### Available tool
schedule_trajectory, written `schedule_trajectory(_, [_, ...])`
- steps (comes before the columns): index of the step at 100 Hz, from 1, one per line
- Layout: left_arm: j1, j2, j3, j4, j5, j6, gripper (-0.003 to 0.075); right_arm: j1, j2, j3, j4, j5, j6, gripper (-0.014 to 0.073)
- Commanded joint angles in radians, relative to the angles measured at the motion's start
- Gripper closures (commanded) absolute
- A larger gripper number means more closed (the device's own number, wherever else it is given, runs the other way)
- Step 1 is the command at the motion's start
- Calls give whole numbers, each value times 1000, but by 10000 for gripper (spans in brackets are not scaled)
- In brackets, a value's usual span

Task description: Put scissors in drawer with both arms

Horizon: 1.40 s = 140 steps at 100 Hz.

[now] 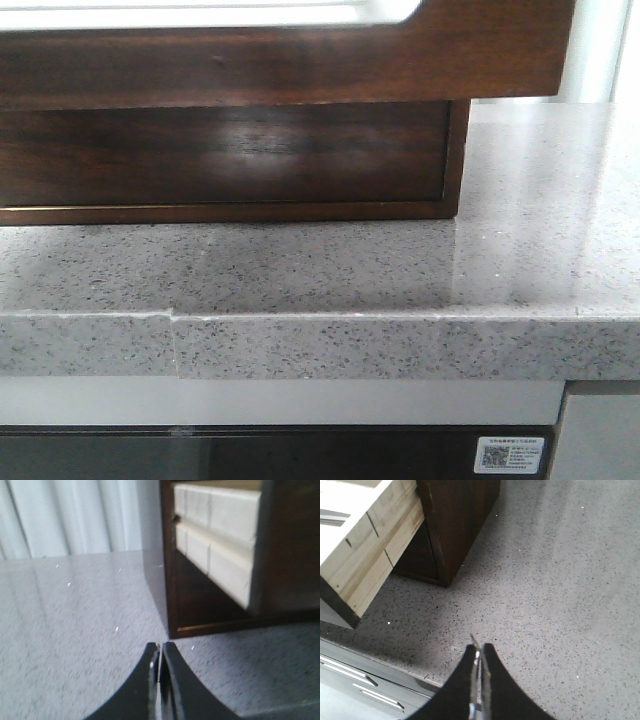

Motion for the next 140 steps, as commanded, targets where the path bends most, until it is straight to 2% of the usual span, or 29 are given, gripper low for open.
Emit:
schedule_trajectory(1, [19, -23, 37, -14, -87, -13, 741, -7, 1, -23, 0, -62, -2, 662])
schedule_trajectory(19, [50, -54, 36, 30, -59, -21, 741, -7, 3, -23, 0, -57, -2, 662])
schedule_trajectory(39, [50, -54, 36, 233, -59, -253, 741, -7, 3, -23, 0, -57, -2, 662])
schedule_trajectory(62, [50, -54, 36, 188, -59, -253, 741, -7, 3, -23, 0, -57, -2, 662])
schedule_trajectory(140, [50, -54, 36, 188, -59, -253, 741, -9, -20, -14, -3, -59, -2, 662])
